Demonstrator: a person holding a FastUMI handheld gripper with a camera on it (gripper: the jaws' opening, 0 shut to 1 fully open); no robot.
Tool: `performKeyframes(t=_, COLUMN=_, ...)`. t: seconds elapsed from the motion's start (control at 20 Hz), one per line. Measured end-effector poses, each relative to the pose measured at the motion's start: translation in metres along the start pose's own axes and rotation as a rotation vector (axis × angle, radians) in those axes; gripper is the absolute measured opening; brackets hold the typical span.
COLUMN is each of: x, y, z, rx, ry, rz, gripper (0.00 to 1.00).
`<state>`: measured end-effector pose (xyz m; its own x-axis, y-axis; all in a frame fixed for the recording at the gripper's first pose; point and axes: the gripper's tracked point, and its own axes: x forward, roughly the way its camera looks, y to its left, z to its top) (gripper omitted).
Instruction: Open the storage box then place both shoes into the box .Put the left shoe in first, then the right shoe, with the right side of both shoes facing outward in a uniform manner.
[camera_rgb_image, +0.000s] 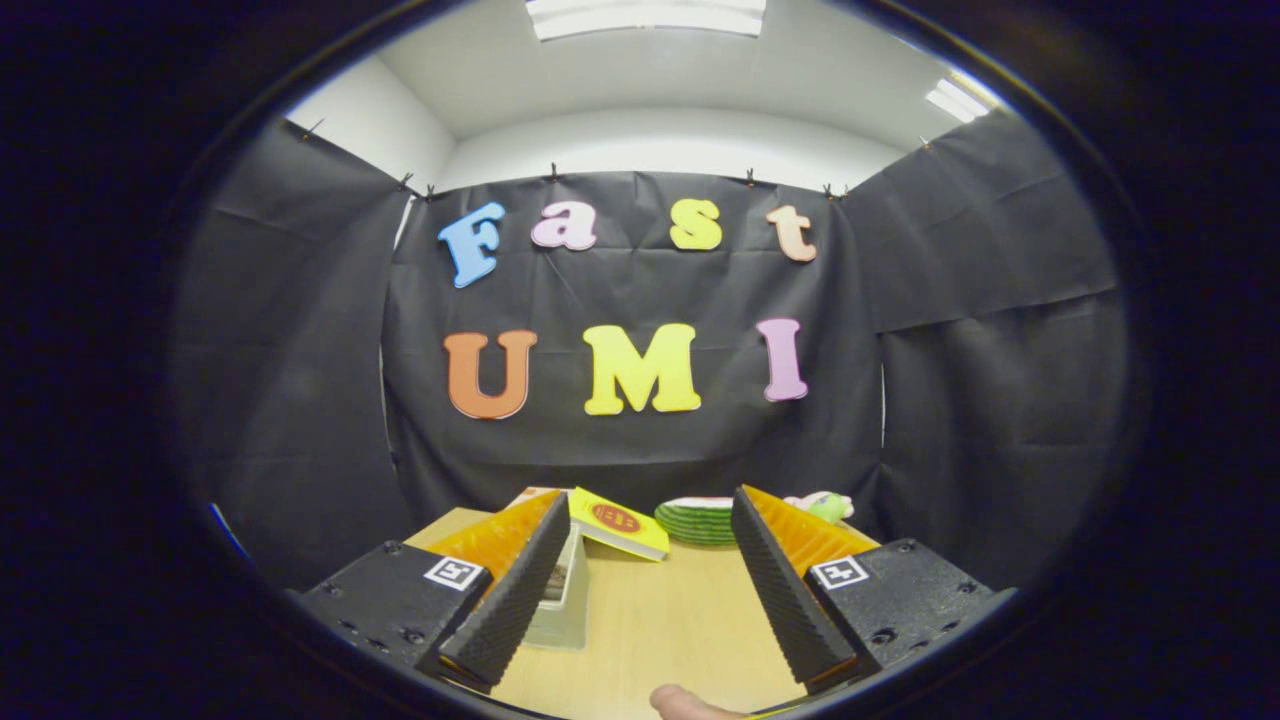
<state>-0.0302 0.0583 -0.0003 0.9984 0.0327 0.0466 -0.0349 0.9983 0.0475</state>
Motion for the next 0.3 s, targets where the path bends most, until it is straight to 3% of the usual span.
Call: performKeyframes(t=0.3, x=-0.0034, y=0.0018, z=-0.0016, rx=-0.043, ry=-0.015, rz=-0.005, gripper=1.0)
